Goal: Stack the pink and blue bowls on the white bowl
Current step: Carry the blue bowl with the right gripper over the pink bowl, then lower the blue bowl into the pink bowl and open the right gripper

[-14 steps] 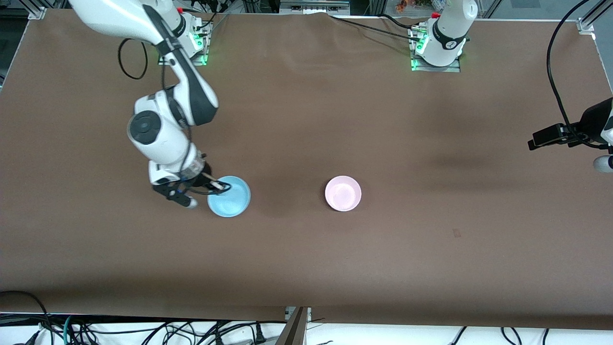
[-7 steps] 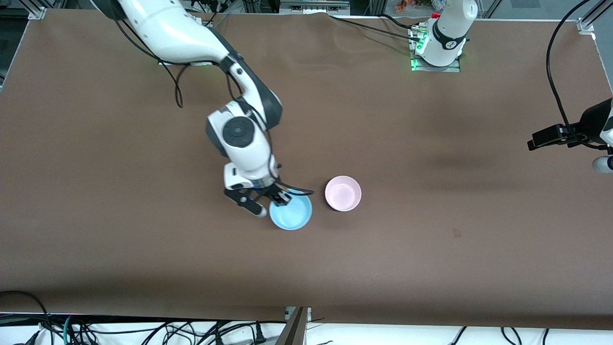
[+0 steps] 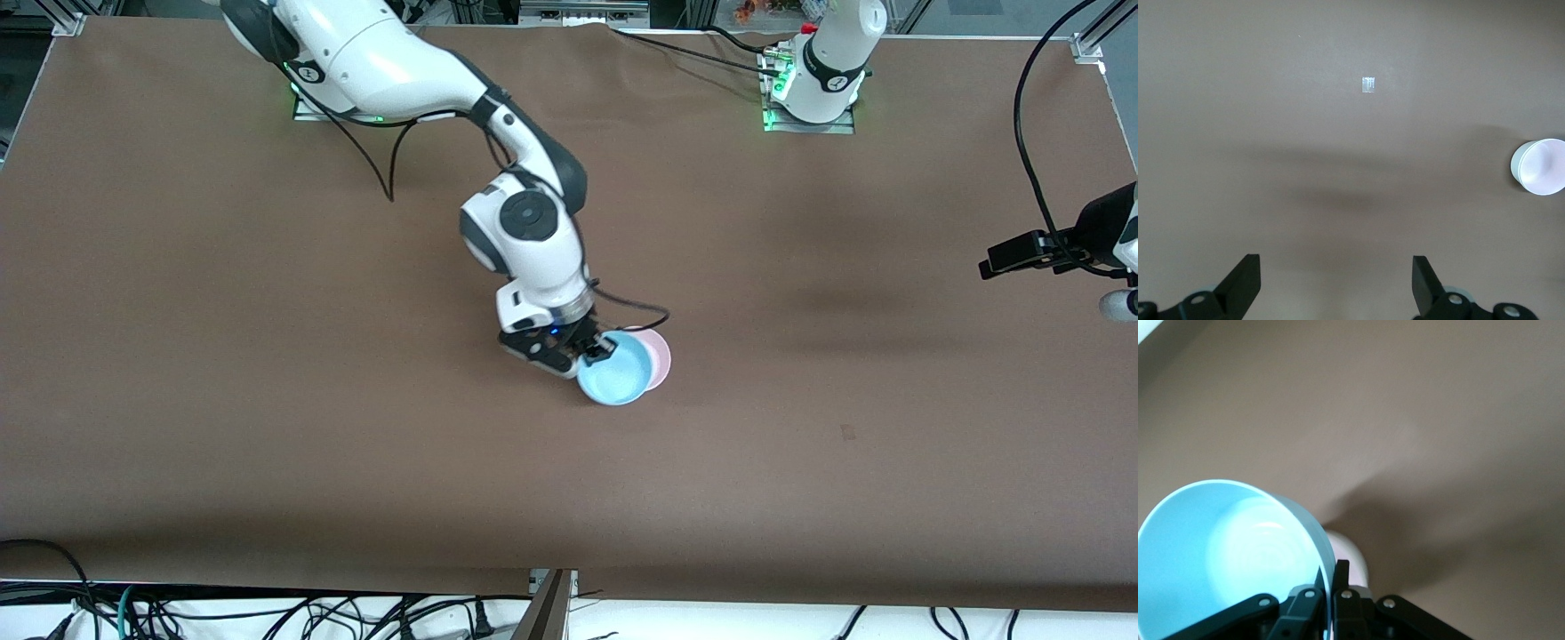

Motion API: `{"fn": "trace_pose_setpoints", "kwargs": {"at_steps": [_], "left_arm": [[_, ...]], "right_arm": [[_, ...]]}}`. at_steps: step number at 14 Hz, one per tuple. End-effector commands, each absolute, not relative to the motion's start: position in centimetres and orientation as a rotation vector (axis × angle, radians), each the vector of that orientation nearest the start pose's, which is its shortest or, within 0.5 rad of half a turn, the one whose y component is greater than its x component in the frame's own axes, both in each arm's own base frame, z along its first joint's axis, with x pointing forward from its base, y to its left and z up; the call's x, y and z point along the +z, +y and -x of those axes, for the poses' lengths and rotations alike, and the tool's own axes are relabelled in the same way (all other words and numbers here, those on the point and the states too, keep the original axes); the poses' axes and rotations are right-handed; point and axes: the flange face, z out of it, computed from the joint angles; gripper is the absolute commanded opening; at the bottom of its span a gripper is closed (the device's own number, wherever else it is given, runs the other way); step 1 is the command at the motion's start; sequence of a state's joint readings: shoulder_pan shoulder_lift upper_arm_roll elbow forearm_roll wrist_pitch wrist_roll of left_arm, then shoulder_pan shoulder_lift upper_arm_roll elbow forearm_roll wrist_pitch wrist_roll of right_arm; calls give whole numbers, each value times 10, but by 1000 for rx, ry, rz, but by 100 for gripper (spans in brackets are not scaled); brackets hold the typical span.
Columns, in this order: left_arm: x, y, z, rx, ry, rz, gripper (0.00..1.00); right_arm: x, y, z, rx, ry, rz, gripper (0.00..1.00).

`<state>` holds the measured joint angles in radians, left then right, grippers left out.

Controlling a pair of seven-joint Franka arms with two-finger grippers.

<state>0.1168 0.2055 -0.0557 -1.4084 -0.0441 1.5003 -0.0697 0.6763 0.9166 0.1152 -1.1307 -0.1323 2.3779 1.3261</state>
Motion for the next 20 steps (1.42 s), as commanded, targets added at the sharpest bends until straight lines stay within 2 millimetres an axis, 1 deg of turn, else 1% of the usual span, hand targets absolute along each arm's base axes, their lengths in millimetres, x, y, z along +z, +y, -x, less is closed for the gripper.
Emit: {"fn": "trace_pose_setpoints", "kwargs": {"at_steps": [1,3,4,5,7,9,14,16,19,20], "left_arm": [[579,34,-607,185,-173,3189,100],[579,34,-607,185,-173,3189,100],[579,34,-607,185,-173,3189,100],[579,34,-607,185,-173,3189,100],[579,34,-607,185,-170,3189,100],[579,34,-607,185,-170,3189,100],[579,34,-607,185,-170,3189,100],[579,34,-607,185,-173,3189,100],[579,34,-607,185,-173,3189,100],[579,34,-607,185,-173,3189,100]], "right_arm": [[270,556,-583,-299,726,2737,0],[251,560,-579,-305,713,2745,0],[243,563,-575,-312,702,2756,0],[240,562,-576,-319,702,2762,0],[235,562,-575,-315,703,2764,0],[234,562,-576,-320,698,2756,0],[233,569,-569,-314,686,2757,0],[225,569,-568,-310,683,2755,0],[205,569,-567,-313,674,2749,0],[204,569,-568,-317,671,2742,0]]}}
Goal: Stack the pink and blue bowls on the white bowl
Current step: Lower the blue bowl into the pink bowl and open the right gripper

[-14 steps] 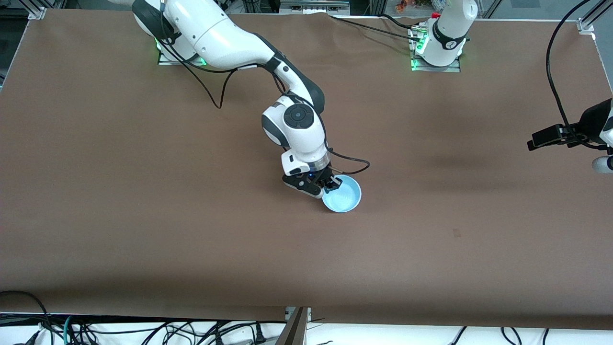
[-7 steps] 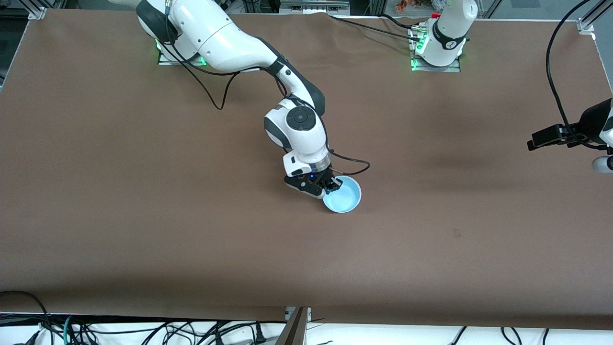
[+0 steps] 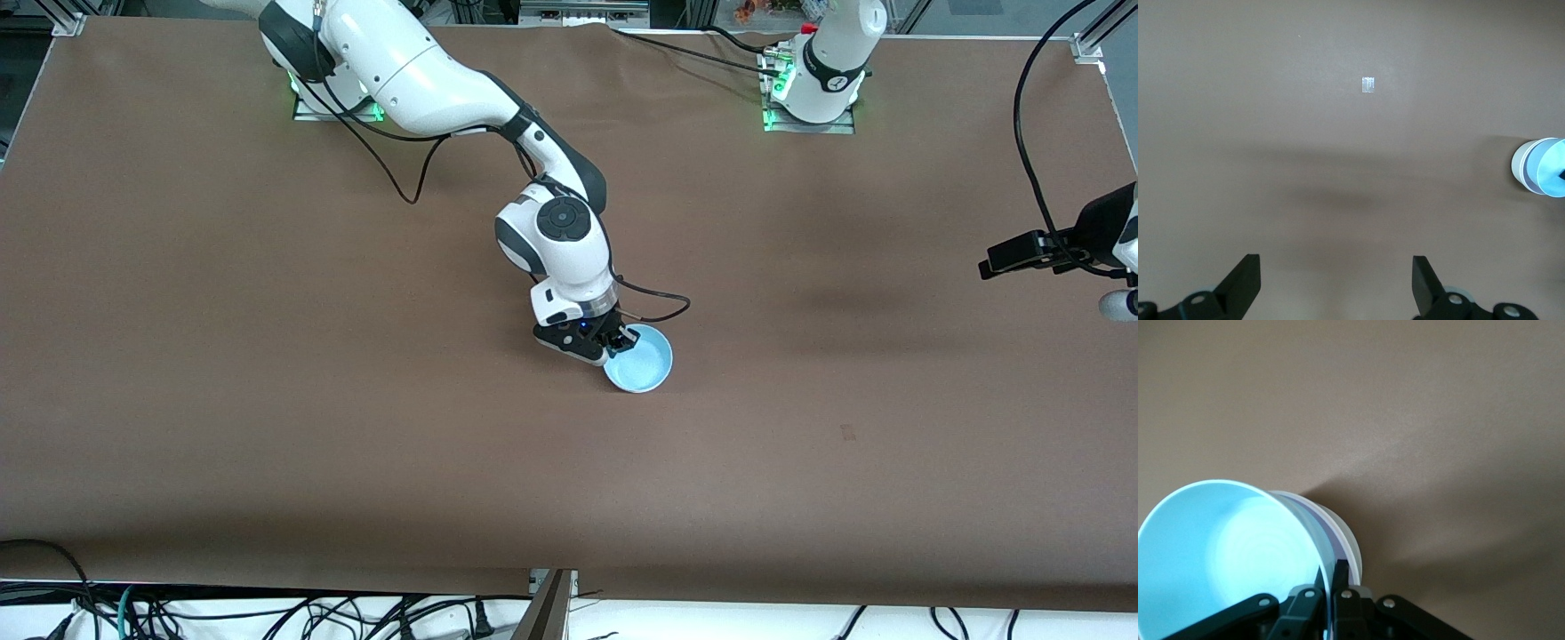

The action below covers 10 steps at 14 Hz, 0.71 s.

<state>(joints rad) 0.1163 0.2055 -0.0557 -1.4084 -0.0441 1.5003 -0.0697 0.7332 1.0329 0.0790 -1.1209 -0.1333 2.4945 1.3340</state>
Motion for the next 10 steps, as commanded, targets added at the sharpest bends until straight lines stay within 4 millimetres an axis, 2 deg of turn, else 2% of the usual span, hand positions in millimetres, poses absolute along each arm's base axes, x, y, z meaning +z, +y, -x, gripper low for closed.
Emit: {"fn": "trace_pose_setpoints", "kwargs": {"at_steps": [1,4,7,10], "left_arm": [[579,34,-607,185,-173,3189,100],[579,34,-607,185,-173,3191,100],[579,34,-607,185,-173,3189,100],[579,34,-607,185,-173,3191,100]], "right_arm": [[204,569,-568,-318,667,2743,0],[206,568,-569,-324,668,2740,29],[210,567,-571,-330,670,2736,49],[215,562,-577,-322,693,2730,55]]}}
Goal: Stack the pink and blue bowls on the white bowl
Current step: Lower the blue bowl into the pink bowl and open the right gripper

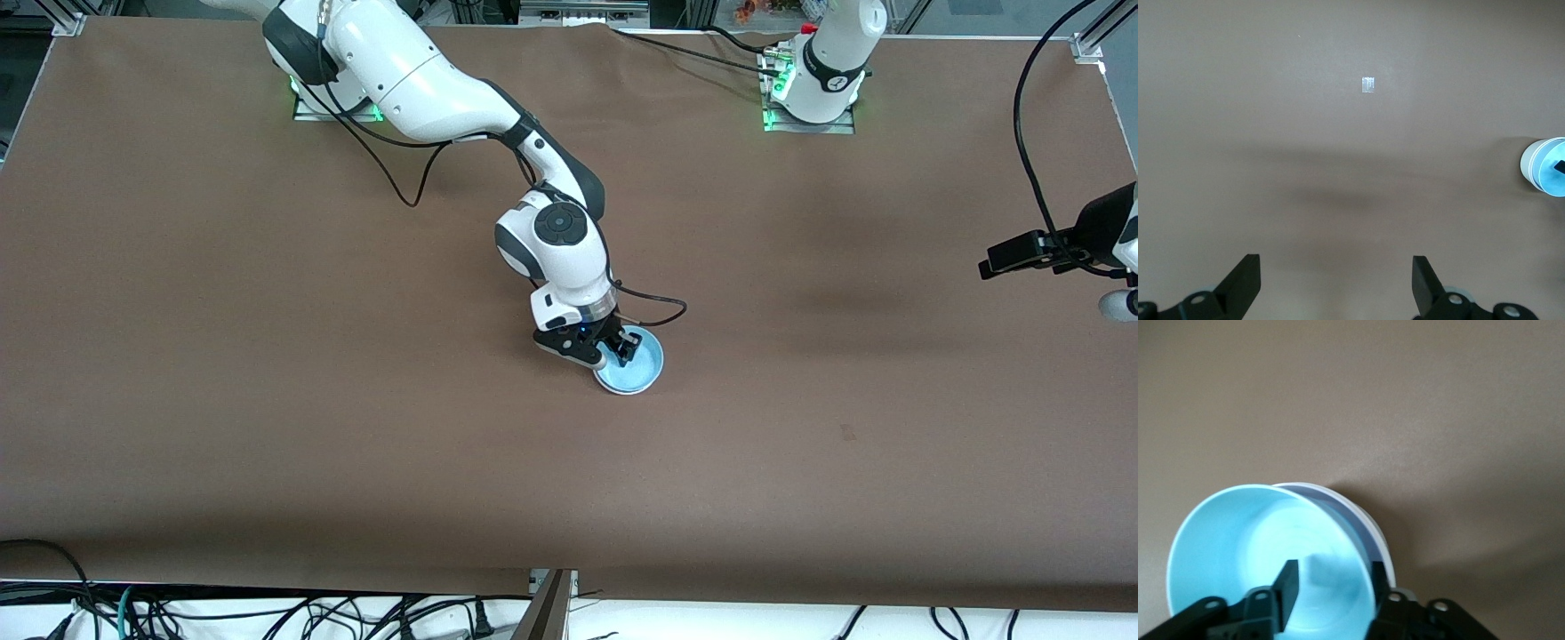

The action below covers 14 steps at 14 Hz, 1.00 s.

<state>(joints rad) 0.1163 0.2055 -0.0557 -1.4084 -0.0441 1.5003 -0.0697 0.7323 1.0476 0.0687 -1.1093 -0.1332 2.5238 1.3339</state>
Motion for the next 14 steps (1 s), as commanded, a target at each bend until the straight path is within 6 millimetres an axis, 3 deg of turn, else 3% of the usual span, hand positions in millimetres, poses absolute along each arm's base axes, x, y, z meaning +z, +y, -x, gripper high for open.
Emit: {"fn": "trace_pose_setpoints", "kwargs": {"at_steps": [1,6,12,14], "left_arm": [[579,34,-607,185,-173,3189,100],[579,34,-607,185,-173,3191,100],[579,35,-607,185,-175,3191,100],[579,35,-607,185,-175,3191,100]], "right_arm": [[223,561,-580,-326,700,2718,55],[273,548,-608,-303,781,2676,55],[293,535,-617,-275,821,2697,56],[328,515,-626,-239,866,2739,62]]}}
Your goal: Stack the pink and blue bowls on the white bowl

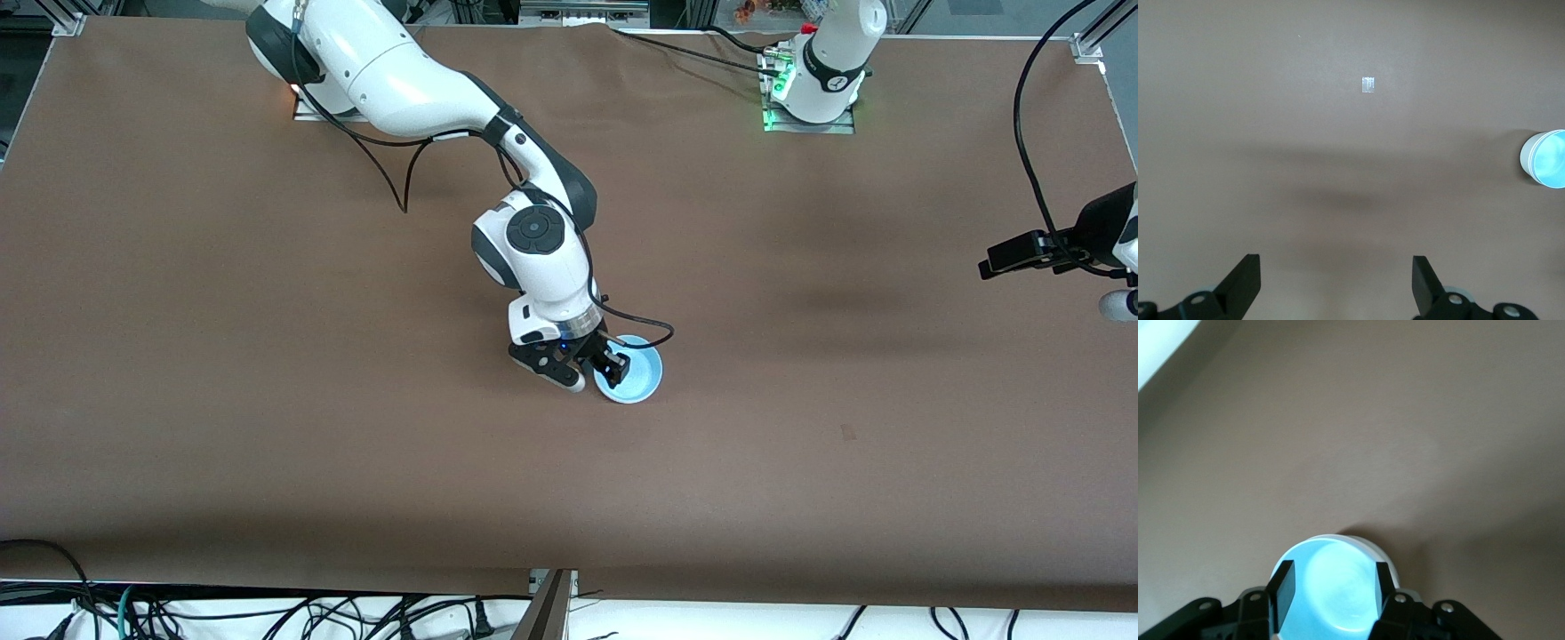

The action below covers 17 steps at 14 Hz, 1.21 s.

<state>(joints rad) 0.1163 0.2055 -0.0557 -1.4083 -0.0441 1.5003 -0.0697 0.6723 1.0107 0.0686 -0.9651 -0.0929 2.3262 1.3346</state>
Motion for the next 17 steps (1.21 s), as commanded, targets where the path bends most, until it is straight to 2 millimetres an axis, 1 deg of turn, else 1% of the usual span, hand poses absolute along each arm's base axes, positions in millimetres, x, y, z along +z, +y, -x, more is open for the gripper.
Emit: {"fn": "trace_pose_setpoints", "kwargs": {"at_steps": [1,2,4,5,6,7,8,9,11,12,13,14,15,17], "left_arm": [[579,35,-607,185,-175,3189,100],[578,35,-607,188,-175,3189,100],[578,35,-607,188,-175,3189,100],[578,35,-607,188,-175,3191,100],[578,35,-607,188,-175,3189,100],[578,35,-607,188,-175,3189,100],[578,35,-607,188,-175,3189,100],[578,35,-607,188,-175,3189,100],[578,37,-607,188,-180,3189,100],[578,37,-607,188,-180,3189,100],[578,37,-607,188,-178,3187,100],[578,39,-607,185,-177,3177,100],[578,38,-607,186,-170,3162,100],[578,36,-607,186,-163,3154,100]], "right_arm": [[351,503,-629,-212,894,2747,63],[375,491,-631,-179,919,2751,68],[427,470,-624,-65,902,2783,70],[455,455,-619,-28,863,2829,71],[481,440,-612,0,804,2880,74],[503,423,-605,35,746,2931,75],[522,404,-600,76,699,2978,81],[537,386,-596,112,652,3020,85],[564,336,-595,188,561,3084,94],[579,304,-596,230,529,3105,97],[597,271,-595,257,479,3116,97],[608,237,-598,283,404,3123,97],[618,196,-602,303,323,3122,97],[627,119,-611,343,168,3085,97]]}}
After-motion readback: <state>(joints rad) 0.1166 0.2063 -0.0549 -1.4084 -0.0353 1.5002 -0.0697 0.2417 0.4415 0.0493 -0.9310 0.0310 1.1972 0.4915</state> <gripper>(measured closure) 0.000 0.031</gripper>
